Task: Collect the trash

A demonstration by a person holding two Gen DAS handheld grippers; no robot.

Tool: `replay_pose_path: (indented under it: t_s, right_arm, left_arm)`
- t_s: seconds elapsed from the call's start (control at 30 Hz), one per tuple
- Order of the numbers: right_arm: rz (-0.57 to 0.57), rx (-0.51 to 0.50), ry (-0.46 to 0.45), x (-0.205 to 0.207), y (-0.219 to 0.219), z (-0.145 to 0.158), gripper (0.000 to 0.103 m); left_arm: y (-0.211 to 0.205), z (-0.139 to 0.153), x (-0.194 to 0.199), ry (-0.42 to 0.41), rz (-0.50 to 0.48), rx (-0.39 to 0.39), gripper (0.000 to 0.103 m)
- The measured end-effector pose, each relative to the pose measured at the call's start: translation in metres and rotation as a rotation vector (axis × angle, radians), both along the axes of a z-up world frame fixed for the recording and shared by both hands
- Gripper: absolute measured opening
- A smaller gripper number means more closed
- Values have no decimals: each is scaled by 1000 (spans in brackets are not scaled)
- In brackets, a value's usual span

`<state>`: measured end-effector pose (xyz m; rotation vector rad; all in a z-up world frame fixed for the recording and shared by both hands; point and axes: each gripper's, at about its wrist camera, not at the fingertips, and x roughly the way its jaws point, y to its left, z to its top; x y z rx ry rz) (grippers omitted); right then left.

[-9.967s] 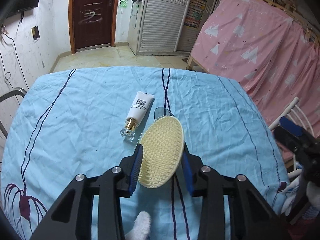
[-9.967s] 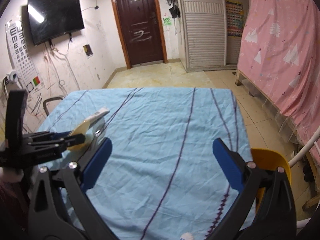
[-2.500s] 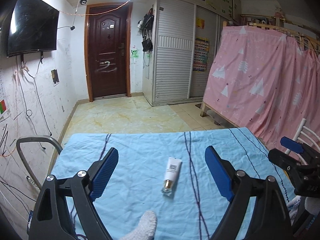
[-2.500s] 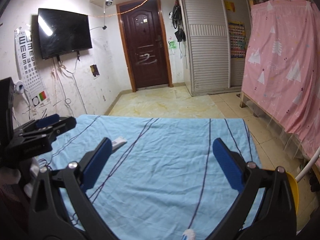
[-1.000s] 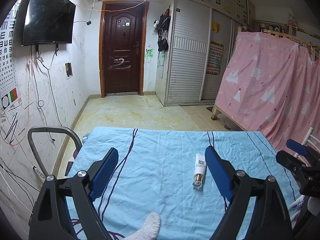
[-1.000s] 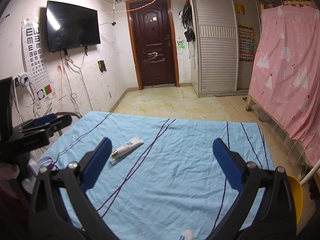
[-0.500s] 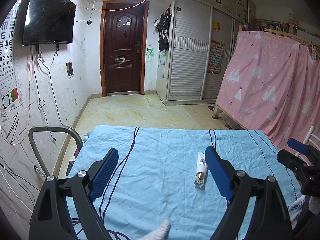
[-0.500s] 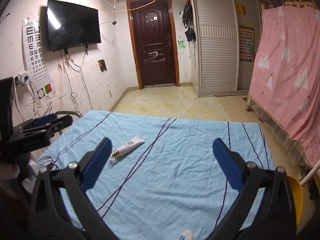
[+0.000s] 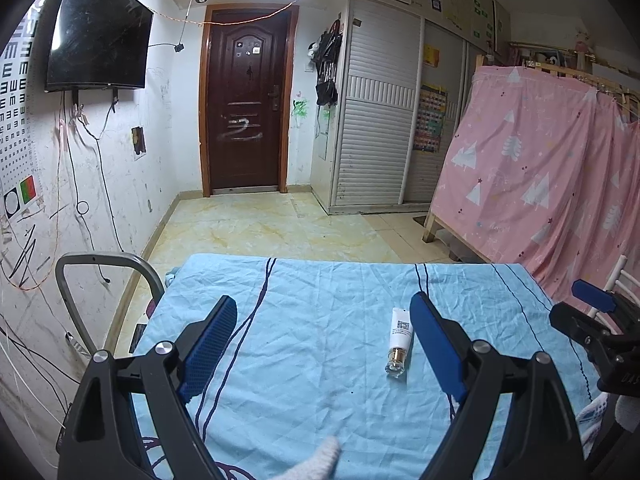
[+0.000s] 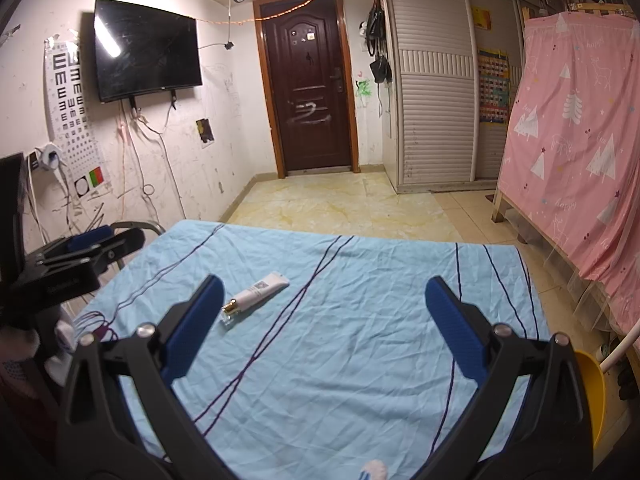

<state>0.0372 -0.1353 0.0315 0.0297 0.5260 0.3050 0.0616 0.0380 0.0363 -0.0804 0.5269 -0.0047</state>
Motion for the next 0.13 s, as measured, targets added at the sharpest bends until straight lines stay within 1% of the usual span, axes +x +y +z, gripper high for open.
replay_pose_path:
  t_s: [0.13]
  right_arm:
    - [-1,0,1,0,0,-1,97]
  left_arm:
    - [2,1,1,6,0,-4,80]
